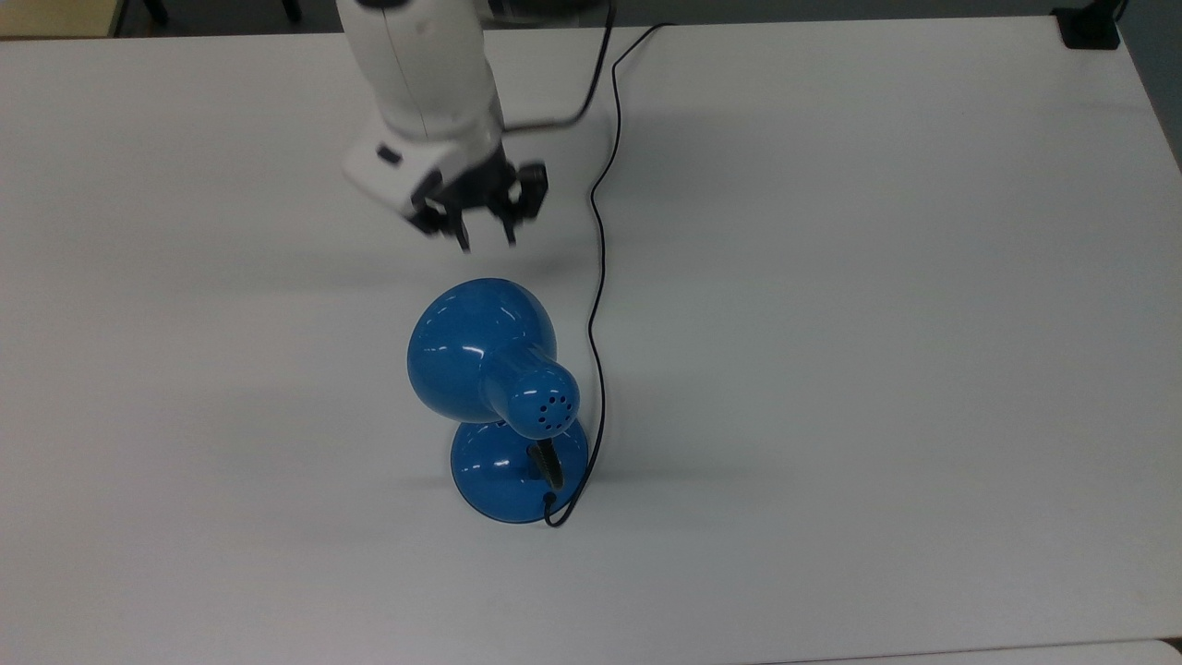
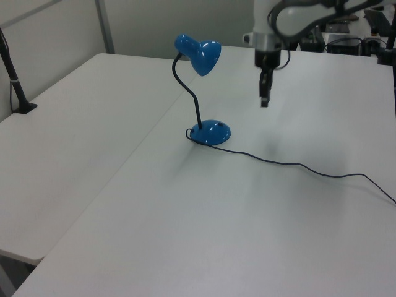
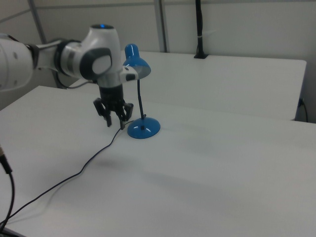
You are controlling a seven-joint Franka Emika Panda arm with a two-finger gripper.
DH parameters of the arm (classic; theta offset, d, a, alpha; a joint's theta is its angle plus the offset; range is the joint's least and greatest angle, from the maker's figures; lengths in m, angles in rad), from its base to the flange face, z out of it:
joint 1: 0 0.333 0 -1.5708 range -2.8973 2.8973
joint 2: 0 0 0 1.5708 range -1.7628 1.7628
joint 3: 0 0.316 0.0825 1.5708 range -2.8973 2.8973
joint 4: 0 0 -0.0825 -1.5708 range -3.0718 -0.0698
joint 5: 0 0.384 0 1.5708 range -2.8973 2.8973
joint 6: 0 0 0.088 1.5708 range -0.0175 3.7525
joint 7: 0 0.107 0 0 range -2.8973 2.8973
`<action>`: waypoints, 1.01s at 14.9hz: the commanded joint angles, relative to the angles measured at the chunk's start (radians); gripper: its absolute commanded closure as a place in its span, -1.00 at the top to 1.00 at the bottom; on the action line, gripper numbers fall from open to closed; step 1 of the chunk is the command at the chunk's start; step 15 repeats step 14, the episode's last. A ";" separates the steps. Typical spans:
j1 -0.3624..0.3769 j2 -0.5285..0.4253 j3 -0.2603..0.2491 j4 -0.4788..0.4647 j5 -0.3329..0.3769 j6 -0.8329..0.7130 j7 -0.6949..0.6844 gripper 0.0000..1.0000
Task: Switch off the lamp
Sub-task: 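Raise the gripper up and away from the lamp base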
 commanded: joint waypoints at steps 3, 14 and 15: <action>0.001 -0.238 -0.003 -0.025 -0.028 -0.253 0.008 1.00; -0.032 -0.291 0.006 0.016 -0.049 -0.247 0.089 1.00; -0.032 -0.291 0.006 0.016 -0.049 -0.247 0.089 1.00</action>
